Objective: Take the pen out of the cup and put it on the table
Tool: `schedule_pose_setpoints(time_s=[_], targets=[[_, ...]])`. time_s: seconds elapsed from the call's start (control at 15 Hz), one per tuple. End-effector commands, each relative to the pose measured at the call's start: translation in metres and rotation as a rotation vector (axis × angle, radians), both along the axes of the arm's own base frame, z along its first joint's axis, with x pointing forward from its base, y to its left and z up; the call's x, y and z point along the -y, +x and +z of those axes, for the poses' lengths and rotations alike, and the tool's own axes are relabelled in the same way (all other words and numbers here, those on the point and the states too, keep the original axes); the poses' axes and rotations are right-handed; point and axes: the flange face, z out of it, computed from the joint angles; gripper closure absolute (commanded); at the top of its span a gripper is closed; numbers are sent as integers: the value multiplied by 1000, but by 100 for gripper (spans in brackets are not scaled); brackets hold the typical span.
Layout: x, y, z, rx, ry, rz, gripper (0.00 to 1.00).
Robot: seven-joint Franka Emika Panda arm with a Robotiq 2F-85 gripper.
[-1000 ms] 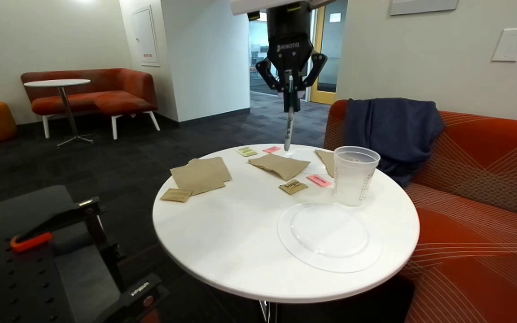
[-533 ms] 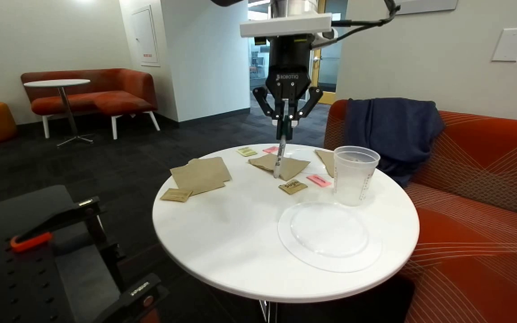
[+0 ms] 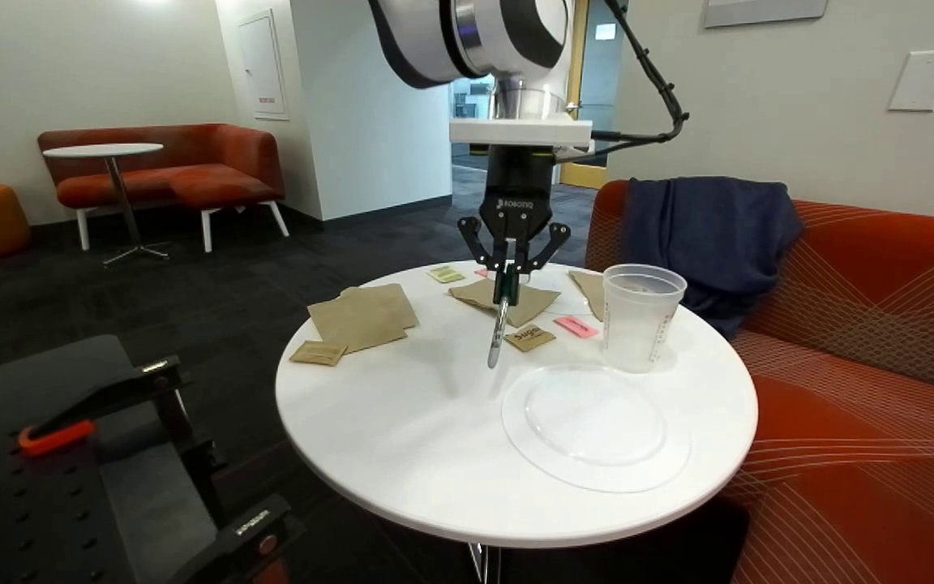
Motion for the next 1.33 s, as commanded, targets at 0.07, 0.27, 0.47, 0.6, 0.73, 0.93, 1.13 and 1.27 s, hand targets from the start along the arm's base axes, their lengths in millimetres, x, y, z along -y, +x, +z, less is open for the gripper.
schedule_pose_setpoints(time_s=[0.07, 0.27, 0.47, 0.6, 0.73, 0.93, 1.13, 1.27], targets=[[-7, 14, -25, -15, -42, 22, 59], [-14, 18, -24, 1, -65, 47, 37], [-23, 19, 0, 53, -93, 74, 16], [-34, 16, 23, 93, -115, 91, 1], [-45, 14, 49, 154, -134, 102, 0], [-59, 4, 92, 237, -146, 114, 0], [-68, -12, 131, 293, -151, 111, 0], [-70, -22, 151, 320, -144, 106, 0]])
